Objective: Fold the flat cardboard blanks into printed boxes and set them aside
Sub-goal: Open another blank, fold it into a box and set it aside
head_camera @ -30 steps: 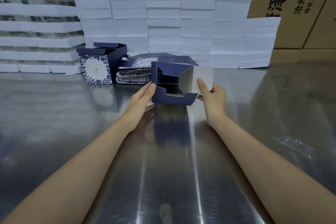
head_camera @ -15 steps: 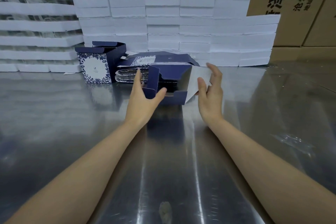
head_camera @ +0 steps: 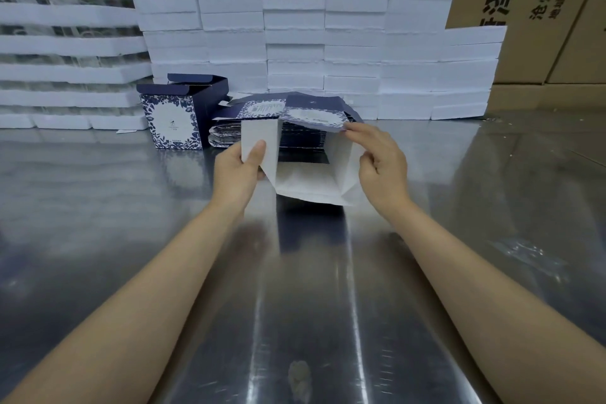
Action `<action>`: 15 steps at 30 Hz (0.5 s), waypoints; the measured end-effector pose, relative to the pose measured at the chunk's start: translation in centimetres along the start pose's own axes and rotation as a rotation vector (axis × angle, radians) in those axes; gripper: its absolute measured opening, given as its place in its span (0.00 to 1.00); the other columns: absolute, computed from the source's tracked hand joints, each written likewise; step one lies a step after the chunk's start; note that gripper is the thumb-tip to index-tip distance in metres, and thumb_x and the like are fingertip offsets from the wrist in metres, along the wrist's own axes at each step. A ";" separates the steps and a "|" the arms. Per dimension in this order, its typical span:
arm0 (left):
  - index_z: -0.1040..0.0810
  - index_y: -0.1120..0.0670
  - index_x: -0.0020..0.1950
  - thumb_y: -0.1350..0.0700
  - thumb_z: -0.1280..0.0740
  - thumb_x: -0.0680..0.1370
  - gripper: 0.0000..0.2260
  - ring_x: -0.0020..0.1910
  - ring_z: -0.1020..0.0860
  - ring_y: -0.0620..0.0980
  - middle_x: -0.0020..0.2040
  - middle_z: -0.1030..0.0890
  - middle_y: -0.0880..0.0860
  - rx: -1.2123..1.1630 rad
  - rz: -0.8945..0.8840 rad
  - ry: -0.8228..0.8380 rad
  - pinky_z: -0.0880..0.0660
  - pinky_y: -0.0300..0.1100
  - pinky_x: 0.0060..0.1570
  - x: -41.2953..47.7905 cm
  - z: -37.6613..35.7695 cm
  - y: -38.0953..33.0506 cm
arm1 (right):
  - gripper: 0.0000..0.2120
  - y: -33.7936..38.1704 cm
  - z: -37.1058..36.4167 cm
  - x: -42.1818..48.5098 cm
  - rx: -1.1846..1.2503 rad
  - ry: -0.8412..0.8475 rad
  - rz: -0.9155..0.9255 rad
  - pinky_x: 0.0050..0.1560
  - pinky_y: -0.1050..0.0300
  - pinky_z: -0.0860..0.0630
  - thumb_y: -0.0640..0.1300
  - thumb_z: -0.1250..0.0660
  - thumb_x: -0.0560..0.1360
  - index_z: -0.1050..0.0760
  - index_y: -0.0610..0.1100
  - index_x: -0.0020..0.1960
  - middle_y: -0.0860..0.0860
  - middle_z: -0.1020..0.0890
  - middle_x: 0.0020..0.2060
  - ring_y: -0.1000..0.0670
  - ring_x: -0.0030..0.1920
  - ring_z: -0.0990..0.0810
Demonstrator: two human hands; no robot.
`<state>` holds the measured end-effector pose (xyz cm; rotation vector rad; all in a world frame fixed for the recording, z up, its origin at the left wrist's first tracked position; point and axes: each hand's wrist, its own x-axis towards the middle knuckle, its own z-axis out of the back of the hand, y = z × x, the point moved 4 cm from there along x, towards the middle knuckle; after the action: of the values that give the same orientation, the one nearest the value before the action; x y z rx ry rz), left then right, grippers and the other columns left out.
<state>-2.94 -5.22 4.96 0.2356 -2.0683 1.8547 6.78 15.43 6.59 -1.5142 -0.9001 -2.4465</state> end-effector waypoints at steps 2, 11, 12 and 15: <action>0.21 0.58 0.53 0.59 0.36 0.81 0.05 0.42 0.18 0.49 0.48 0.17 0.55 -0.050 -0.022 -0.031 0.19 0.43 0.42 0.1 0.4 0.0 | 0.31 0.3 0.2 0.3 0.052 0.077 -0.067 0.47 0.57 0.29 0.26 0.48 0.65 0.20 0.47 0.59 0.52 0.20 0.60 0.51 0.61 0.23; 0.22 0.55 0.52 0.57 0.34 0.80 0.04 0.40 0.19 0.44 0.43 0.17 0.49 -0.102 0.026 -0.059 0.19 0.40 0.43 0.6 0.7 0.8 | 0.30 2.2 2.3 2.1 -0.264 0.322 -0.089 0.51 0.52 0.28 0.35 0.43 0.72 0.32 0.61 0.68 0.65 0.28 0.65 0.61 0.36 0.28; 0.21 0.54 0.52 0.57 0.34 0.80 0.03 0.40 0.18 0.45 0.43 0.17 0.49 -0.108 0.032 -0.056 0.19 0.40 0.44 0.7 0.7 0.9 | 0.31 2.3 2.4 2.1 -0.272 0.338 -0.081 0.52 0.51 0.28 0.34 0.44 0.73 0.32 0.62 0.69 0.64 0.27 0.65 0.59 0.37 0.28; 0.21 0.53 0.50 0.56 0.34 0.80 0.03 0.42 0.18 0.46 0.44 0.16 0.49 -0.127 0.040 -0.035 0.19 0.41 0.45 0.7 0.8 1.1 | 0.34 2.4 2.5 2.7 -0.344 0.389 -0.044 0.51 0.51 0.28 0.34 0.45 0.73 0.38 0.64 0.72 0.59 0.26 0.65 0.48 0.52 0.25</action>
<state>-4.12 -5.78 4.14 0.1966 -2.2203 1.7443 8.33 15.40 10.71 -1.0352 -0.4630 -2.8961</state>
